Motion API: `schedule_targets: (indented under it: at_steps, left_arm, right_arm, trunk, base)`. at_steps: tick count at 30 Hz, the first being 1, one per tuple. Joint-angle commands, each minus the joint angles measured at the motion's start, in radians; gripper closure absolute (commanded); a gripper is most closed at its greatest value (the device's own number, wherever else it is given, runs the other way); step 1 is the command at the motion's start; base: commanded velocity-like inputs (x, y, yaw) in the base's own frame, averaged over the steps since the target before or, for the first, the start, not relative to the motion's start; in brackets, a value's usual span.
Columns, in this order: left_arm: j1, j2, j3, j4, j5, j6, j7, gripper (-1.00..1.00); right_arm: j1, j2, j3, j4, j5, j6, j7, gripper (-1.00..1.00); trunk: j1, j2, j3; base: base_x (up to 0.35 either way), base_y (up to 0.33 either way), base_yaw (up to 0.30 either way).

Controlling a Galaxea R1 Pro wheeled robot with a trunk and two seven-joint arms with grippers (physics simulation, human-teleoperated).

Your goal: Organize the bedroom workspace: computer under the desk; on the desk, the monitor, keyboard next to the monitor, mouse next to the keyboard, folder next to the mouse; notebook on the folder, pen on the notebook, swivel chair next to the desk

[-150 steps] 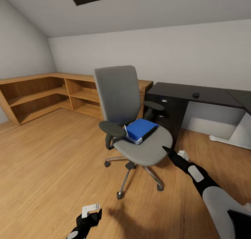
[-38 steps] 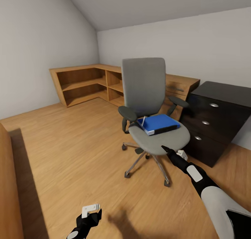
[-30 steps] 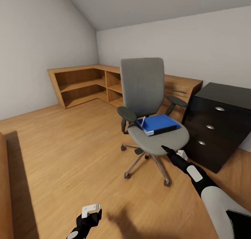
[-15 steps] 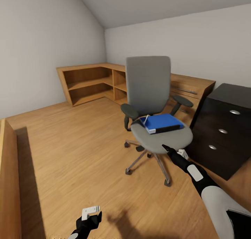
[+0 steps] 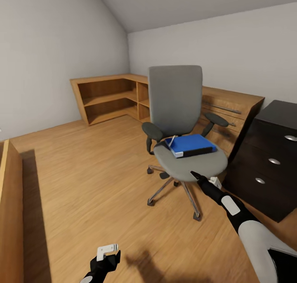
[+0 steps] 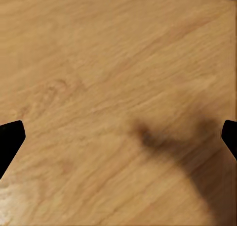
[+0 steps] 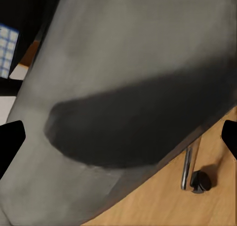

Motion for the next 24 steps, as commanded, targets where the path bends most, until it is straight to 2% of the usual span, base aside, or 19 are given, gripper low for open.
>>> schedule_targets:
  at_steps: [1,10,16,24]
  left_arm:
    - [0.000,0.000,-0.004,0.000,0.008,-0.003,0.005,-1.00]
    - [0.000,0.000,-0.004,0.000,0.008,-0.003,0.005,-1.00]
    - [0.000,0.000,-0.004,0.000,0.008,-0.003,0.005,-1.00]
    - [0.000,0.000,-0.004,0.001,0.008,-0.003,0.005,-1.00]
  right_arm:
    - [0.000,0.000,-0.005,0.002,0.009,0.004,-0.046,-1.00]
    - [0.000,-0.001,-0.005,0.002,0.009,0.004,-0.046,-1.00]
    - [0.000,-0.002,-0.005,0.002,0.009,0.004,-0.046,-1.00]
    - [0.000,-0.002,-0.005,0.002,0.009,0.004,-0.046,-1.00]
  trunk:
    - [0.000,0.000,-0.001]
    - [0.000,0.000,-0.001]
    - [0.000,0.000,-0.001]
    - [0.000,0.000,-0.001]
  base:
    - [0.040,-0.012,-0.183]
    - [0.011,-0.003,-0.203]
    - [0.018,0.000,-0.039]
    - [0.196,0.000,-0.003]
